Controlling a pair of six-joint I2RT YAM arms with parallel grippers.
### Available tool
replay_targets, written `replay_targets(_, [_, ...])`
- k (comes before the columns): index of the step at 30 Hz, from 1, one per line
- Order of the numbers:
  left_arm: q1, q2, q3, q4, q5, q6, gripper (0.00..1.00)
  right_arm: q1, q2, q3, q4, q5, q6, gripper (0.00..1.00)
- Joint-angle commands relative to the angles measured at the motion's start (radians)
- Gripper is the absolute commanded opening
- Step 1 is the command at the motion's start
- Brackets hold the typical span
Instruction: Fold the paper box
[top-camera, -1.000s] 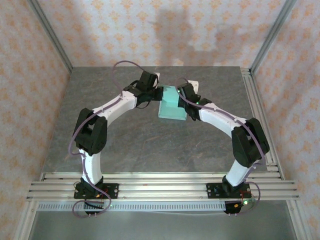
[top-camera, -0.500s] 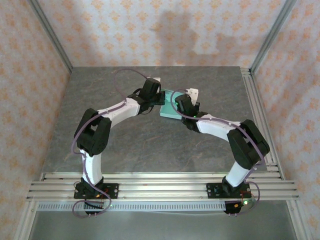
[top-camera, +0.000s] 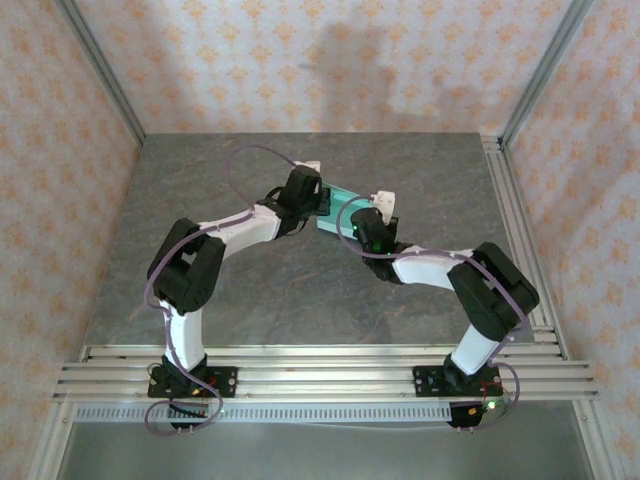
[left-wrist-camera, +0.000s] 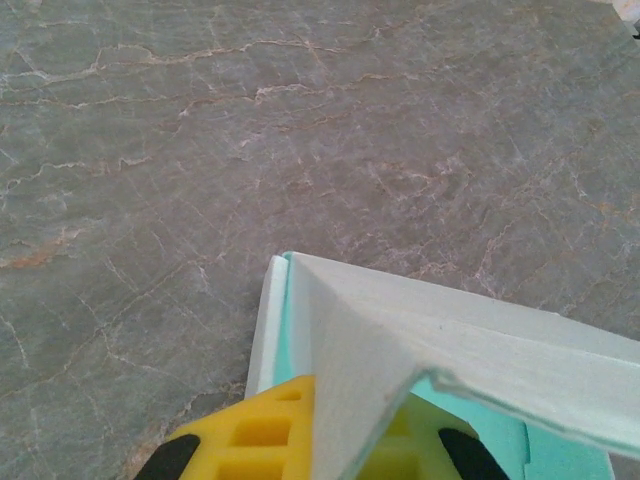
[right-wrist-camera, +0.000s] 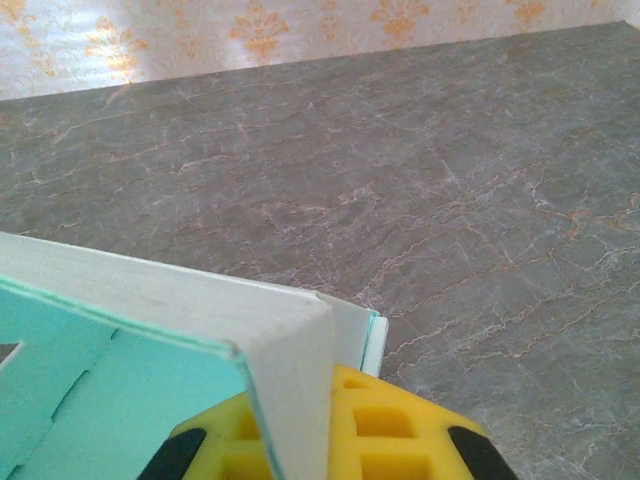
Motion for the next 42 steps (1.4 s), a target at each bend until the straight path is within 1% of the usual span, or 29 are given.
replay_targets(1, [-0.033,-0.044,-0.051,0.032,0.006,-0.021,0.00,0.035,-0.019,-0.029,0.192,0.022,-0.034,0.00])
replay_targets(5, [-0.044,-0.055,-0.097,0.079,-0.003,-0.016,0.00,0.059,0.007,-0.067,0.311,0.051,-0.100,0.00])
replay_targets(9, [-0.057,-0.060,-0.136,0.117,-0.028,-0.002,0.00,0.064,0.042,-0.104,0.409,0.043,-0.107,0.00])
replay_targets(16, [-0.060,-0.045,-0.163,0.158,-0.031,-0.024,0.00,0.065,0.071,-0.141,0.501,0.047,-0.110,0.01])
replay_targets(17, [-0.060,-0.043,-0.165,0.159,-0.033,-0.027,0.00,0.065,0.067,-0.145,0.506,0.047,-0.111,0.04])
replay_targets(22, [-0.060,-0.041,-0.163,0.156,-0.041,-0.024,0.00,0.065,0.016,-0.175,0.521,0.016,-0.124,0.30])
replay_targets(25, [-0.060,-0.038,-0.159,0.152,-0.044,-0.023,0.00,0.065,-0.022,-0.204,0.533,-0.019,-0.128,0.49])
replay_targets(27, [-0.062,-0.035,-0.157,0.151,-0.047,-0.024,0.00,0.065,-0.056,-0.235,0.538,-0.045,-0.124,0.63])
replay_targets(30, [-0.061,-0.034,-0.149,0.142,-0.052,-0.024,0.00,0.065,-0.124,-0.278,0.509,-0.077,-0.111,0.79])
replay_targets(33, [-0.061,-0.030,-0.132,0.127,-0.050,-0.020,0.00,0.065,-0.209,-0.323,0.468,-0.093,-0.103,0.85])
replay_targets(36, [-0.064,-0.023,-0.121,0.124,-0.047,-0.017,0.00,0.065,-0.315,-0.365,0.414,-0.091,-0.113,0.89])
replay_targets(42, [-0.066,-0.018,-0.111,0.122,-0.039,-0.013,0.00,0.065,-0.592,-0.361,0.158,-0.129,-0.168,0.95])
